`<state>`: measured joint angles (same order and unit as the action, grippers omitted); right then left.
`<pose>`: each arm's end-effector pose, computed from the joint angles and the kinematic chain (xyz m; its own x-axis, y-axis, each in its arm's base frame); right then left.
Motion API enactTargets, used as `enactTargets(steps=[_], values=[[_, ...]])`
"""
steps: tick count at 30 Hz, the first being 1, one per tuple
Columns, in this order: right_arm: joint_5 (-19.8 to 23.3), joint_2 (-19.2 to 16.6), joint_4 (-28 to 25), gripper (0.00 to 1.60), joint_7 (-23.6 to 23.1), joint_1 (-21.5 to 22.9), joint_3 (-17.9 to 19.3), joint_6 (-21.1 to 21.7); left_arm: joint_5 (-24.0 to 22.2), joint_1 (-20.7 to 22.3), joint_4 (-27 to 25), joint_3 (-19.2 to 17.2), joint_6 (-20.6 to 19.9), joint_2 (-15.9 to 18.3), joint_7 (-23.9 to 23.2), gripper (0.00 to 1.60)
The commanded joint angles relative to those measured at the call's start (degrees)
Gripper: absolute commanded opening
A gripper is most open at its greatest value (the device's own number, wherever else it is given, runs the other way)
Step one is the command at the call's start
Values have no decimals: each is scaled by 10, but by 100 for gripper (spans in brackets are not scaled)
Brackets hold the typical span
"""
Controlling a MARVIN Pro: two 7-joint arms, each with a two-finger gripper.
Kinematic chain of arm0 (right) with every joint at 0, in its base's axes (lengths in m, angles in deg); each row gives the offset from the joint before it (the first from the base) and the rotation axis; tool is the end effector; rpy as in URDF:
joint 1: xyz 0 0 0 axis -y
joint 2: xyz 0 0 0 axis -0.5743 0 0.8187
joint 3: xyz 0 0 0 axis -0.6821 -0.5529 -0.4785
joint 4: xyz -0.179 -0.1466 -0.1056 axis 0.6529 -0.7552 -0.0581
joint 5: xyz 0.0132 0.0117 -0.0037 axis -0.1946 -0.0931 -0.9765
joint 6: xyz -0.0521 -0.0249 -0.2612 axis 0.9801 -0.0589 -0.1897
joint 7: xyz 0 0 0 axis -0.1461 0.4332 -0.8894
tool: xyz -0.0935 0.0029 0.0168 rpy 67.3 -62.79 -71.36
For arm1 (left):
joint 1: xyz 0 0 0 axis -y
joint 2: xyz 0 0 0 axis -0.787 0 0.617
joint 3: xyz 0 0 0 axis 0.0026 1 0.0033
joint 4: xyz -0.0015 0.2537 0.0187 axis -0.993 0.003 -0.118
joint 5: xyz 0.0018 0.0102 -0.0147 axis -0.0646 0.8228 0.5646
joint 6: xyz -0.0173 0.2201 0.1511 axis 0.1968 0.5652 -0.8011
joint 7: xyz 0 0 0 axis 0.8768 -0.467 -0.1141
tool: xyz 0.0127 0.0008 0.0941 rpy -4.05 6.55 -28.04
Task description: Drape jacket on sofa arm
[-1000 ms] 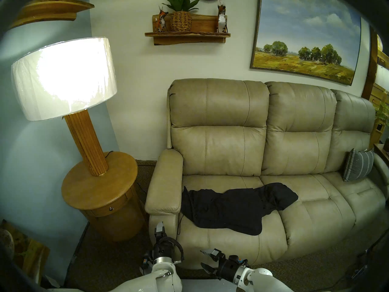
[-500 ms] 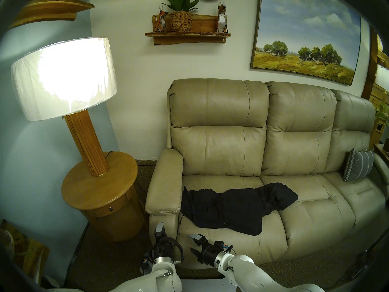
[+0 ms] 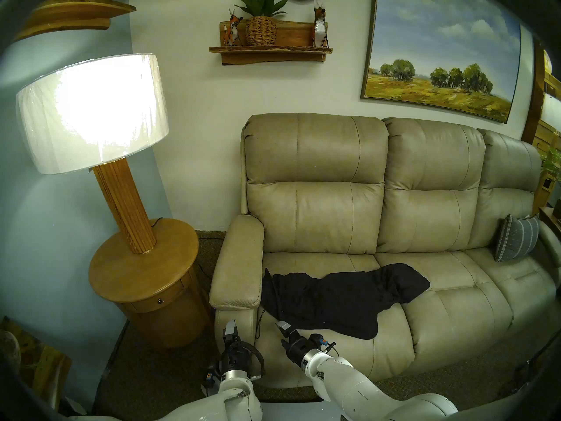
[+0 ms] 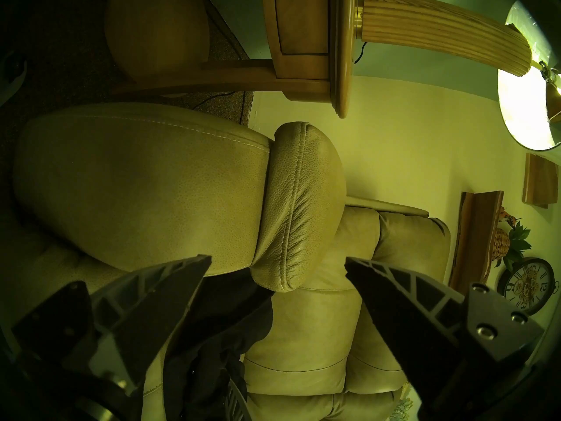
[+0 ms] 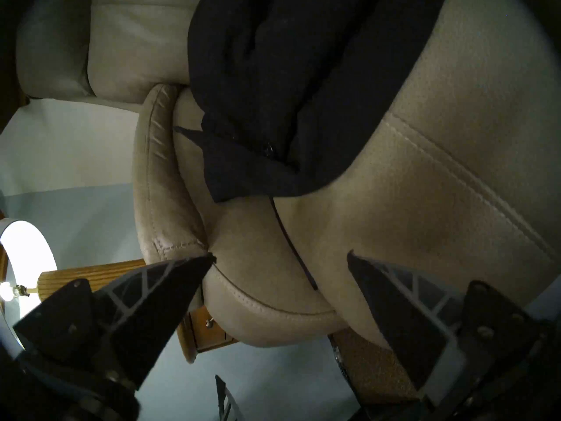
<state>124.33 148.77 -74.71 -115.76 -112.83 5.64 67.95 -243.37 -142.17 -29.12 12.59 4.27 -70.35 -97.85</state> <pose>0.2846 0.1058 -0.5084 0.5600 -0.8280 0.0289 -0.3503 -0.2683 -0.8974 0.2208 -0.0541 -0.4650 -0.2063 0.9713 -0.1186 0.2607 0.1714 0.9501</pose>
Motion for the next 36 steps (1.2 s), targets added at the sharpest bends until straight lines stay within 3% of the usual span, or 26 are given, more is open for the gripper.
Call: enactTargets(steps=[1,13,26,33,36], values=[[29,35,22,160,-13,51,14,-28,1,-1,-3,0,1,-1,-3,160],[41,74,86,160,25,108,31,-62,2,-1,-3,-1,0,-1,-2,160],[28,81,131,160,-31,117,10,-56,4,-2,-4,-3,1,-1,-2,160],[18,96,144,160,-1,144,3,-55,5,-2,-4,-3,1,-1,-2,160],[14,98,156,160,9,147,3,-75,5,-2,-4,-3,1,-1,-2,160]])
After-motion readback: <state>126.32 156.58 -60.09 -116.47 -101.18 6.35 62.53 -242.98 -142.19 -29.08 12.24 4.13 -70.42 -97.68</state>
